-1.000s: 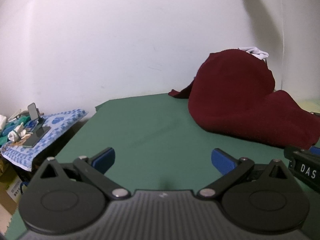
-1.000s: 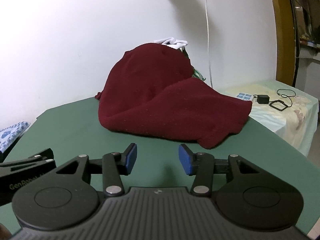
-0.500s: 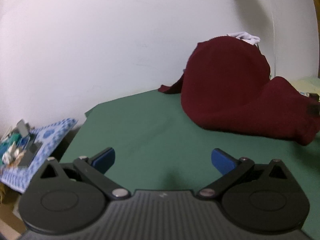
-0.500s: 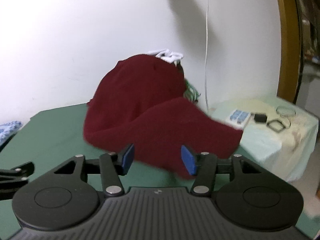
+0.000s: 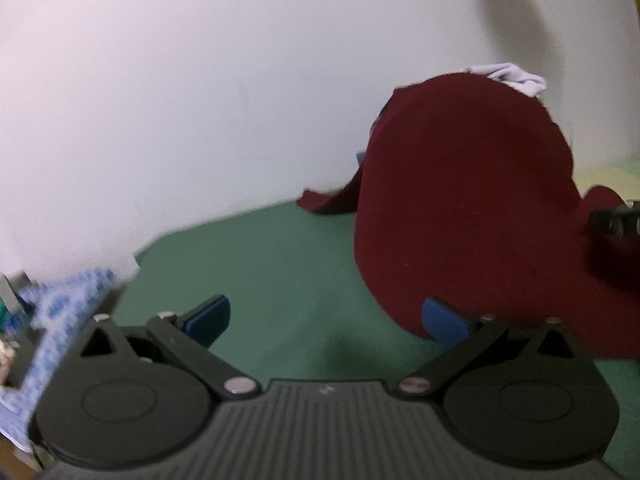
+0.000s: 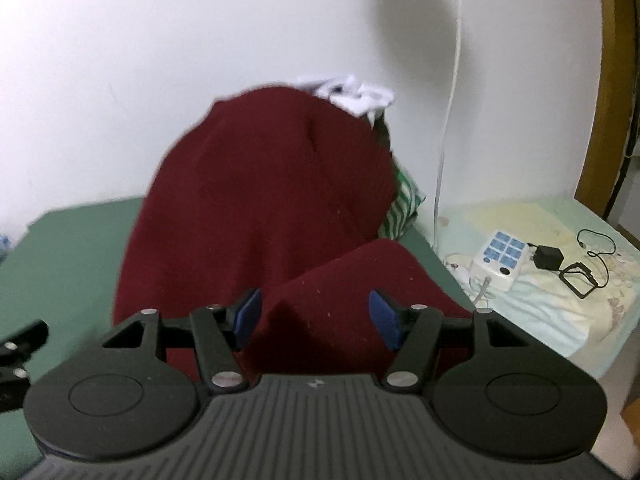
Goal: Fold clothes
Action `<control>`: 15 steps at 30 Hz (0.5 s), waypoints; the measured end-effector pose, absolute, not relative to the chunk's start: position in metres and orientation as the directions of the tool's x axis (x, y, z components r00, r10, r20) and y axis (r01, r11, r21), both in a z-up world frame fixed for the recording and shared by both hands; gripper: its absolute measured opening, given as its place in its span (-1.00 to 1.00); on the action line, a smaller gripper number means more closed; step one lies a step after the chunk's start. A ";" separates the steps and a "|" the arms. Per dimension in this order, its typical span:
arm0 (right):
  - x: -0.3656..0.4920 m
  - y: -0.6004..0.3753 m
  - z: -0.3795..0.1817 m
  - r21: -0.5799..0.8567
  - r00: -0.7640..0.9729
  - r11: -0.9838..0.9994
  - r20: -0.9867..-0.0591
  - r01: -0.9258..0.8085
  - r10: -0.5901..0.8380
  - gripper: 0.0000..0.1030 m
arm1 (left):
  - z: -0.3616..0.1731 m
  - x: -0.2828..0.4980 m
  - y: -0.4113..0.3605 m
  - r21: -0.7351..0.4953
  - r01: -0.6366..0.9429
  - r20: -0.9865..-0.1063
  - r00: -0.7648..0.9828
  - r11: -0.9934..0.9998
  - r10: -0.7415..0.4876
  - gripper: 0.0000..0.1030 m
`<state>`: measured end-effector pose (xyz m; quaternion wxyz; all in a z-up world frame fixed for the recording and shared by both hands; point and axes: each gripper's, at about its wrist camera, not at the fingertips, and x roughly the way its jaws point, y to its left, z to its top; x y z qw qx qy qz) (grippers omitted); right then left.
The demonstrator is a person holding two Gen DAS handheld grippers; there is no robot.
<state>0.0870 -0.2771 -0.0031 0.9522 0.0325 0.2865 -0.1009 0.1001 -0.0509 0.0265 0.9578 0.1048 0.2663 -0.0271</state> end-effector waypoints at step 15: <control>0.041 -0.302 0.178 0.078 0.713 0.965 -0.689 0.251 -0.130 0.25 | 0.170 0.059 0.069 0.122 0.108 -0.636 0.771 0.987 -0.005 0.99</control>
